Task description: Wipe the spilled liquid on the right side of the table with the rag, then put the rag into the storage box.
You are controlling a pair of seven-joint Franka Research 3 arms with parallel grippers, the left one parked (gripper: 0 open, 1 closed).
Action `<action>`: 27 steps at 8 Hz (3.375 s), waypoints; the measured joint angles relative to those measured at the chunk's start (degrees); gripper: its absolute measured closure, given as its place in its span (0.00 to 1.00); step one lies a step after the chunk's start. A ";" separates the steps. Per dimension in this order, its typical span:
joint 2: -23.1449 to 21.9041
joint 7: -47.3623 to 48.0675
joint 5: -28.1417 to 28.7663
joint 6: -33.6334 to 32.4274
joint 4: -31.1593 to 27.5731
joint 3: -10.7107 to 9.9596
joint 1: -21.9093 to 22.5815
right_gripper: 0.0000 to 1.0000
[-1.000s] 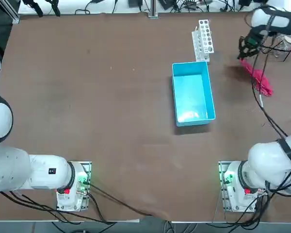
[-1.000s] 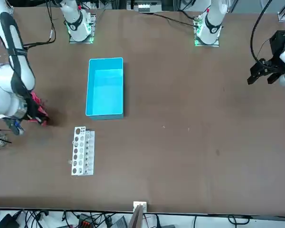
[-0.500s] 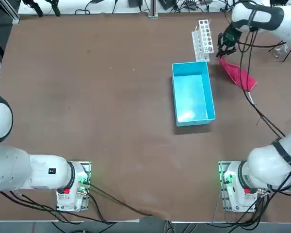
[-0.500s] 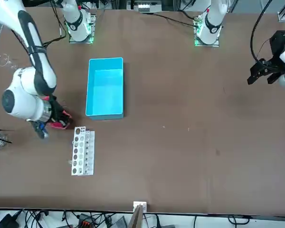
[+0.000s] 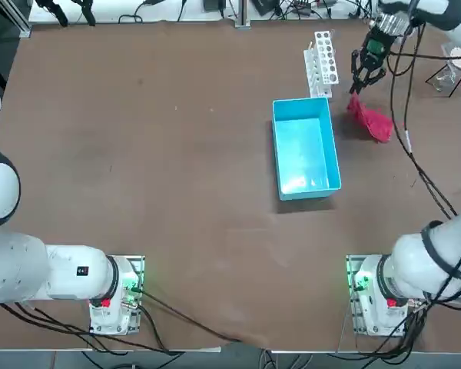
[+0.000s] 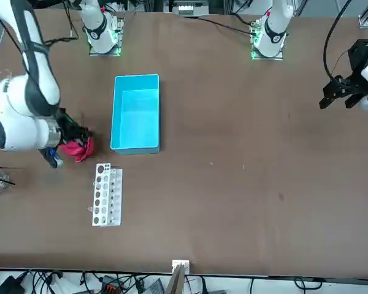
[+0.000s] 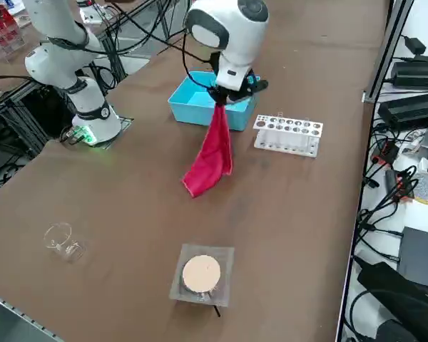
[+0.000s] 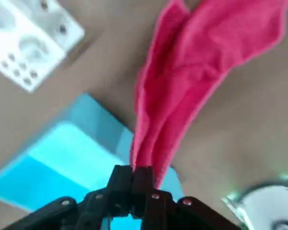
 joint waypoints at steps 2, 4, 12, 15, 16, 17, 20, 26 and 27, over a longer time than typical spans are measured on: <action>-0.20 -4.79 2.81 -3.37 0.09 0.03 0.10 0.98; 0.04 -7.20 6.85 -4.38 -0.06 0.15 0.35 0.98; 5.73 -27.44 0.29 0.33 -0.34 -1.02 -11.17 0.98; 9.59 -28.65 -10.78 11.84 -0.44 -1.11 -13.86 0.98; 11.03 -29.26 -14.52 16.41 -0.45 -1.15 -15.18 0.98; 12.34 -30.28 -17.71 21.16 -0.40 -1.19 -16.86 0.98; 15.84 -31.56 -28.20 34.79 0.89 -2.42 -21.38 0.98; 19.86 -45.59 -42.17 40.42 11.65 -5.93 -33.67 0.98; 19.43 -48.06 -42.20 38.98 12.19 -5.92 -34.95 0.98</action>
